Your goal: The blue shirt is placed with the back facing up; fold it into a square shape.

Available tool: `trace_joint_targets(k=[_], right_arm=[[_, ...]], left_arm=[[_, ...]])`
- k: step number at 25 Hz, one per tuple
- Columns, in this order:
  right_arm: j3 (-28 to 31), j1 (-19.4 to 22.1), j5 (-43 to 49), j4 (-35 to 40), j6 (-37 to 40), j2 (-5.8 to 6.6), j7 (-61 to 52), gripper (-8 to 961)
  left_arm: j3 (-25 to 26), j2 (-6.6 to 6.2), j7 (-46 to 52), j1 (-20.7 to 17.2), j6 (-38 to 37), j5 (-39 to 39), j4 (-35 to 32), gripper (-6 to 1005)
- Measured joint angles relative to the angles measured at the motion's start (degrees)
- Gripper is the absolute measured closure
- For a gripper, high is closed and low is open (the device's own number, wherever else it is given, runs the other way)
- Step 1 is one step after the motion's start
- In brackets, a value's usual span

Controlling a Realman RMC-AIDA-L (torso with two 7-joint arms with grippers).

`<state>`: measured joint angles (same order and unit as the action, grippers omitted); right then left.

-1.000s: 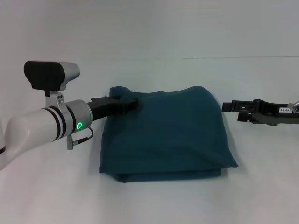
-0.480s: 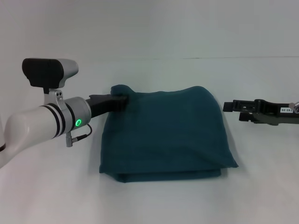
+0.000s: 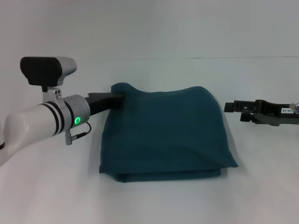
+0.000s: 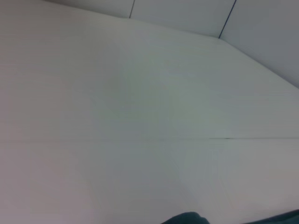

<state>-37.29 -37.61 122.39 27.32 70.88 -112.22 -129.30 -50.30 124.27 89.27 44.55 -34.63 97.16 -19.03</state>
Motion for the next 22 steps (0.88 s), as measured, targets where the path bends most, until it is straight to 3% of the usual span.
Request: trace_joint_targets(k=[15, 22], right_arm=[[-0.6, 1.5, 0.3, -0.6, 8.3, 0.84, 0.5, 40], [-1.4, 1.5, 0.3, -0.7, 8.4, -0.41, 0.6, 40]], left_arm=[[3.1, -0.01, 0.2, -1.8, 0.1, -0.2, -2.2, 979], [3.6, -0.06, 0.0, -2.1, -0.3, -0.2, -2.8, 970]])
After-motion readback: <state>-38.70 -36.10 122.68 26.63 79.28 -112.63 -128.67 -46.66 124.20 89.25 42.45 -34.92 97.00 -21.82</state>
